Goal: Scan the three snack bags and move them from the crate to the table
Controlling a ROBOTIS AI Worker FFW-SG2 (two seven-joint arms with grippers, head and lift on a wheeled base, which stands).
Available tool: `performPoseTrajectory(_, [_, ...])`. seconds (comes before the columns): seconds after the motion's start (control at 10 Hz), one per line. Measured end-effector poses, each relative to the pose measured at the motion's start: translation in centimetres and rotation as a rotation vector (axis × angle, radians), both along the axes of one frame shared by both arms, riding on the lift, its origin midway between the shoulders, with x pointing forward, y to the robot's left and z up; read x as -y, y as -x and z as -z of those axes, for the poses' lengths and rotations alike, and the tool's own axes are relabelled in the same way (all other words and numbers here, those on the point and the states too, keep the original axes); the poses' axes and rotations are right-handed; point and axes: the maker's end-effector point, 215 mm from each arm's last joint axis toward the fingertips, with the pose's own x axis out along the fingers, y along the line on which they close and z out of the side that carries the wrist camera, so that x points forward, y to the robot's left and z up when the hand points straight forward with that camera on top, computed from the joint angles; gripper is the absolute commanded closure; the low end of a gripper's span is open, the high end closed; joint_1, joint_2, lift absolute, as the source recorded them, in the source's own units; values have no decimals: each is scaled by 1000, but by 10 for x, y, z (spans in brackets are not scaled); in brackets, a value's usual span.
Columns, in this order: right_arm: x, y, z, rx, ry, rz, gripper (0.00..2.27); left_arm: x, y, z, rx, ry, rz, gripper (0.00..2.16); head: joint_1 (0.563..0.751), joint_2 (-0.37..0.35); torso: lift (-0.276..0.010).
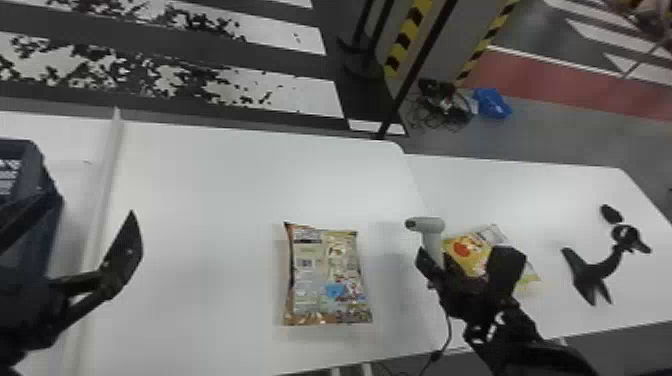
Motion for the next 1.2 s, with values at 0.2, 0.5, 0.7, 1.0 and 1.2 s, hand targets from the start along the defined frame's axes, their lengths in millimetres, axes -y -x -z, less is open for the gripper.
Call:
performPoseTrajectory(0.2, [-27,9,-33,69,-38,9,2196,2,0,0,0,3,1,33,695,-350,-62])
performPoseTrajectory(0.5, [-86,22,-54,88,-135,-19,2196,1,-1,-1,0,5,-5,33,695,-312,-62])
performPoseTrajectory(0.7, [-140,26,-48,75,-174,-49,2196,0,-1,2,-8,4,-11,33,695,-248,-62])
performPoseTrajectory(1.0, [-205,40,-55,140,-188,-50,2196,0,0,3,-10,4,-12,33,695,-145,-62])
performPoseTrajectory(1.2, [-242,59,-55,153,-148,-72,2196,-4,0,9,-19,-1,-22,33,695,-95,-62])
